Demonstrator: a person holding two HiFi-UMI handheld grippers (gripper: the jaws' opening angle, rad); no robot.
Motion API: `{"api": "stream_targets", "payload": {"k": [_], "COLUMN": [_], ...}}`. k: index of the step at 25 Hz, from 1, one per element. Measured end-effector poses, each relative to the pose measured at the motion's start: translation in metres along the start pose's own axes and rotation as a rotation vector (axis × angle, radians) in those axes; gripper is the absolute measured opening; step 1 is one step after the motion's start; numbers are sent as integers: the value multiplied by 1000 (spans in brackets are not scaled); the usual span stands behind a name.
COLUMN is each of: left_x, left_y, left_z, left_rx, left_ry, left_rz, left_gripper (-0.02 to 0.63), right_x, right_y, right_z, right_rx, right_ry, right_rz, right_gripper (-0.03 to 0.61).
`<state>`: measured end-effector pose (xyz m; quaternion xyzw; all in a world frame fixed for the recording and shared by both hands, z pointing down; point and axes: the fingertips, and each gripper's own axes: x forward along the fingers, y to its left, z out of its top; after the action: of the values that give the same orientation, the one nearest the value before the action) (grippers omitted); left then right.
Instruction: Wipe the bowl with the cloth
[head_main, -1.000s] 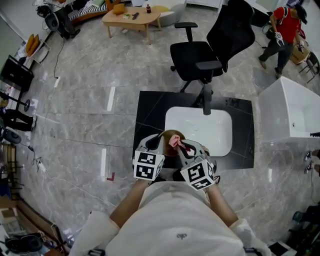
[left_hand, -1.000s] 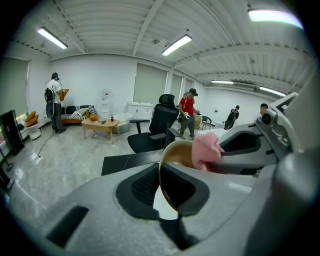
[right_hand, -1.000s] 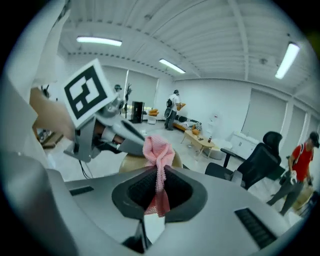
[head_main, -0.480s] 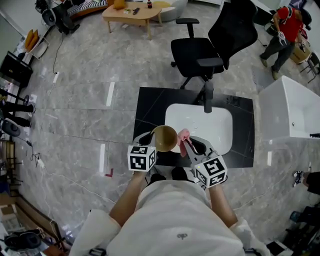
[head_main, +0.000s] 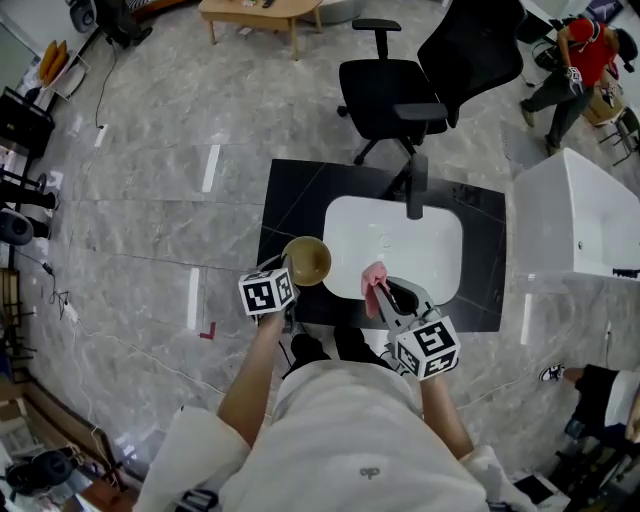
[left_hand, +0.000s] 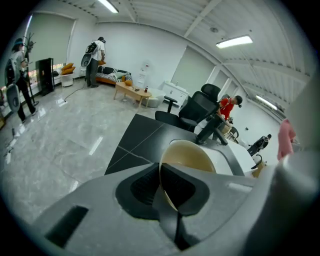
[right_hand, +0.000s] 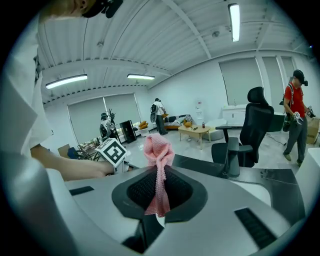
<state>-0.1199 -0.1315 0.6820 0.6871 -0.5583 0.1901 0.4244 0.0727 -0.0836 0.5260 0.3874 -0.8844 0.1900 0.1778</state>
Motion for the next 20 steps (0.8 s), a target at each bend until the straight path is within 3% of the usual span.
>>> {"api": "stream_targets", "payload": {"k": [10,20], "left_x": [39,52], "left_y": [41,46], "left_z": [-20,-36], "left_rx": [-209,-272], "left_ry": [22,37], "left_rz": [68,88], "left_gripper": [25,25], "right_x": [-4,-5], "right_y": [-17,-29], "right_z": [-20,-30], "right_rx": [18,27], "right_ry": [57,87], "right_rz": [-4,13], "right_gripper": [26,26]}}
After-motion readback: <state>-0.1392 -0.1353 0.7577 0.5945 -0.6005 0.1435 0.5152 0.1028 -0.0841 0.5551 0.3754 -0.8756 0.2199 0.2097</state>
